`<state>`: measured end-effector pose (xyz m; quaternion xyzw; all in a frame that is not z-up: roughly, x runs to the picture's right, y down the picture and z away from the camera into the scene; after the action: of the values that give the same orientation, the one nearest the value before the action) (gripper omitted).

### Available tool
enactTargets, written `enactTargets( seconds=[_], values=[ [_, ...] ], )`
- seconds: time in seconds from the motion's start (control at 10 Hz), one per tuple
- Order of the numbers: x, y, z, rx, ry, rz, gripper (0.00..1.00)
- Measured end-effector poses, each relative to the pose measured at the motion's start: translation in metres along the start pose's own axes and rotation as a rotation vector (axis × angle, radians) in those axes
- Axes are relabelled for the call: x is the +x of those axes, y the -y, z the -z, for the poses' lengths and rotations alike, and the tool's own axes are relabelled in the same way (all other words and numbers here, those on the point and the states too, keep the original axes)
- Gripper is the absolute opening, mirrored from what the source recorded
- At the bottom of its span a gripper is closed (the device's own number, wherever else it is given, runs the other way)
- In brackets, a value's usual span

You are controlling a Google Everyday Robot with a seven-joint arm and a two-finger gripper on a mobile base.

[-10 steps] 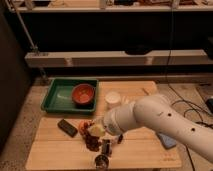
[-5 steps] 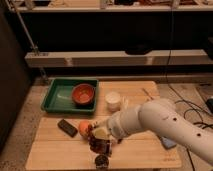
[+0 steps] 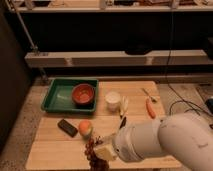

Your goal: Place grapes in metal cup

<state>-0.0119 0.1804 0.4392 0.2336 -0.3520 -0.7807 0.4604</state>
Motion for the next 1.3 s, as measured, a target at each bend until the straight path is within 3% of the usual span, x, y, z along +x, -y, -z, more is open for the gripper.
enactTargets(
  seconds=[0.2, 0.4, 0.7, 1.3],
  values=[
    [-0.009, 0.012, 0.008, 0.003, 0.001, -0.016, 0.0],
    [-0.01, 0.003, 0.001, 0.001, 0.0, -0.021, 0.0],
    [0.004, -0.036, -0.02, -0.005, -0.004, -0.034, 0.0],
    [0.016, -0.124, -0.086, 0.005, -0.013, -0.035, 0.0]
  ],
)
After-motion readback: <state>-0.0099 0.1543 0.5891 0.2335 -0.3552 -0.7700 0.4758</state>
